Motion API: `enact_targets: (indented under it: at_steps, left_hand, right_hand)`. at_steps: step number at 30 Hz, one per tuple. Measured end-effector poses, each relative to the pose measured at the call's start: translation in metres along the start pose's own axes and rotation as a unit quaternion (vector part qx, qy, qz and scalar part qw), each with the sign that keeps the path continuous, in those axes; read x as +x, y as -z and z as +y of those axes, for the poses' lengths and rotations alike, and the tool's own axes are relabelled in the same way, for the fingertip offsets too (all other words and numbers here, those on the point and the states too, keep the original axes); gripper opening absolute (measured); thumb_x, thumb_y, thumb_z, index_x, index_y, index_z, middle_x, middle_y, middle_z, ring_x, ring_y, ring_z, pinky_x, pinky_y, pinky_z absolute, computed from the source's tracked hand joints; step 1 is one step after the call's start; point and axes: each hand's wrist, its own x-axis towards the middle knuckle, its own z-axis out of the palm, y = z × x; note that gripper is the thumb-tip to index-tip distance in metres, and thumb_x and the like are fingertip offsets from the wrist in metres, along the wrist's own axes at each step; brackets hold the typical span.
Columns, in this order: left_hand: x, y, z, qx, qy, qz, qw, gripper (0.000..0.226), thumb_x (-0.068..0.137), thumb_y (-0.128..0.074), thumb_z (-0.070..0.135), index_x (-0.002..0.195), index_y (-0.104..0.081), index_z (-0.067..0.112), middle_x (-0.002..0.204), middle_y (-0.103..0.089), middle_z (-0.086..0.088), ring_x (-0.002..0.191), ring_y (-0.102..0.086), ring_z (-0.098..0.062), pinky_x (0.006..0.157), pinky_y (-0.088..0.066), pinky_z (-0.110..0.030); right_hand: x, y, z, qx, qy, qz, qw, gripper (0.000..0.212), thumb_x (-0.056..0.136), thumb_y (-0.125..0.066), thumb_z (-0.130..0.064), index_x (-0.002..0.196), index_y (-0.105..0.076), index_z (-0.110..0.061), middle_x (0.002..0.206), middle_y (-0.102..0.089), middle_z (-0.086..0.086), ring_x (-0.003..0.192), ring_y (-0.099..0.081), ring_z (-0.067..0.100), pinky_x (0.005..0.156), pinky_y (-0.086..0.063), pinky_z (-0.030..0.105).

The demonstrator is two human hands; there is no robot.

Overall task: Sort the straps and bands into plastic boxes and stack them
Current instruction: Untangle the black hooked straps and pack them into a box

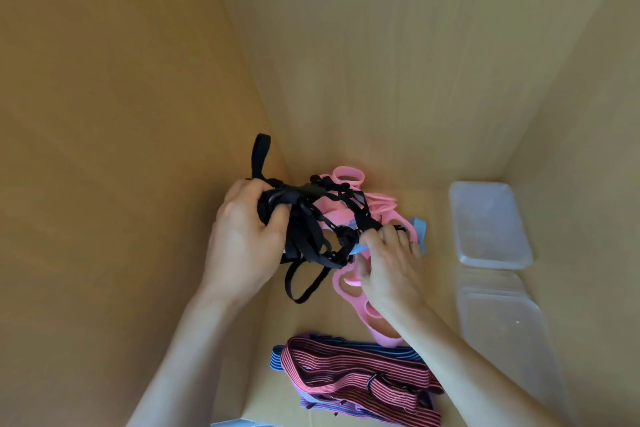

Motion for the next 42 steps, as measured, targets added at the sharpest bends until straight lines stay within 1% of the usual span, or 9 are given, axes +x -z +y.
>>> enact_targets:
  at_steps: [3,7,11,17,24,27,32,36,42]
  left_hand:
    - [0.004,0.004,0.003,-0.014,0.012,-0.007,1.000,0.012,0.095,-0.058,0.023,0.085,-0.059,0.030,0.092,-0.056,0.016,0.083,-0.059,-0.007,0.066,-0.051,-0.030]
    - [0.014,0.004,0.003,-0.005,0.050,-0.018,0.999,0.011,0.096,-0.059,0.024,0.086,-0.062,0.026,0.090,-0.063,0.006,0.080,-0.060,-0.010,0.065,-0.045,-0.026]
    - [0.017,-0.009,0.002,-0.056,0.113,-0.044,0.991,0.013,0.096,-0.060,0.027,0.084,-0.064,0.024,0.074,-0.068,0.010,0.058,-0.064,-0.010,0.053,-0.048,-0.026]
    - [0.023,-0.031,-0.004,-0.070,0.163,-0.043,0.983,0.013,0.097,-0.061,0.030,0.088,-0.067,0.023,0.082,-0.072,0.007,0.074,-0.067,-0.004,0.068,-0.054,-0.027]
    - [0.025,-0.038,-0.006,-0.085,0.180,-0.032,0.979,0.014,0.096,-0.062,0.030,0.084,-0.066,0.023,0.080,-0.071,0.007,0.072,-0.067,-0.007,0.062,-0.049,-0.023]
    - [0.023,-0.038,-0.006,-0.086,0.183,-0.033,0.979,0.013,0.096,-0.062,0.030,0.084,-0.066,0.024,0.079,-0.071,0.008,0.070,-0.066,-0.004,0.061,-0.047,-0.021]
    - [0.021,-0.031,-0.007,-0.098,0.196,-0.016,0.976,0.014,0.096,-0.061,0.032,0.087,-0.067,0.024,0.078,-0.072,0.007,0.070,-0.067,-0.004,0.056,-0.047,-0.016]
    - [0.020,-0.023,-0.004,-0.109,0.192,-0.010,0.975,0.014,0.096,-0.061,0.033,0.087,-0.067,0.024,0.075,-0.070,0.018,0.066,-0.065,0.002,0.048,-0.044,-0.010]
    - [0.024,-0.003,0.005,-0.113,0.162,0.002,0.980,0.013,0.097,-0.061,0.033,0.088,-0.067,0.026,0.082,-0.071,0.019,0.074,-0.066,0.001,0.063,-0.049,-0.022]
  right_hand:
    - [0.003,0.002,0.006,0.019,0.048,0.048,0.998,0.015,0.081,-0.078,-0.020,0.090,-0.067,-0.016,0.087,-0.057,0.002,0.087,-0.057,0.028,0.083,-0.048,0.048]
    - [0.002,0.002,0.013,0.064,0.115,0.067,0.989,0.009,0.087,-0.076,-0.017,0.087,-0.068,-0.014,0.089,-0.057,0.001,0.083,-0.056,0.025,0.081,-0.049,0.047]
    - [-0.006,0.001,0.013,0.122,0.126,0.078,0.981,0.007,0.090,-0.073,-0.010,0.084,-0.068,-0.010,0.092,-0.062,0.002,0.081,-0.060,0.023,0.072,-0.051,0.040]
    - [-0.018,-0.002,0.012,0.187,0.095,0.051,0.976,0.008,0.094,-0.068,-0.012,0.088,-0.063,-0.010,0.085,-0.065,-0.003,0.072,-0.062,0.018,0.059,-0.053,0.039]
    - [-0.031,-0.013,0.012,0.106,0.109,-0.028,0.988,0.023,0.088,-0.068,-0.043,0.097,-0.063,-0.023,0.095,-0.056,-0.009,0.083,-0.056,0.015,0.076,-0.048,0.034]
    - [-0.032,-0.014,0.012,0.070,0.102,-0.009,0.992,0.016,0.081,-0.074,-0.026,0.091,-0.062,-0.023,0.091,-0.056,-0.009,0.081,-0.058,0.017,0.076,-0.048,0.039]
    - [-0.032,-0.013,0.020,0.082,0.118,0.033,0.989,0.033,0.062,-0.079,0.002,0.083,-0.063,-0.017,0.089,-0.060,-0.005,0.078,-0.060,0.021,0.072,-0.050,0.040]
    - [-0.036,-0.015,0.024,0.069,0.126,0.017,0.990,0.032,0.062,-0.079,0.001,0.085,-0.067,-0.017,0.090,-0.060,-0.003,0.081,-0.061,0.022,0.074,-0.050,0.040]
    - [-0.045,-0.018,0.023,0.050,0.126,-0.052,0.989,0.017,0.074,-0.067,-0.019,0.091,-0.069,-0.020,0.101,-0.061,-0.009,0.098,-0.054,0.021,0.088,-0.047,0.044]
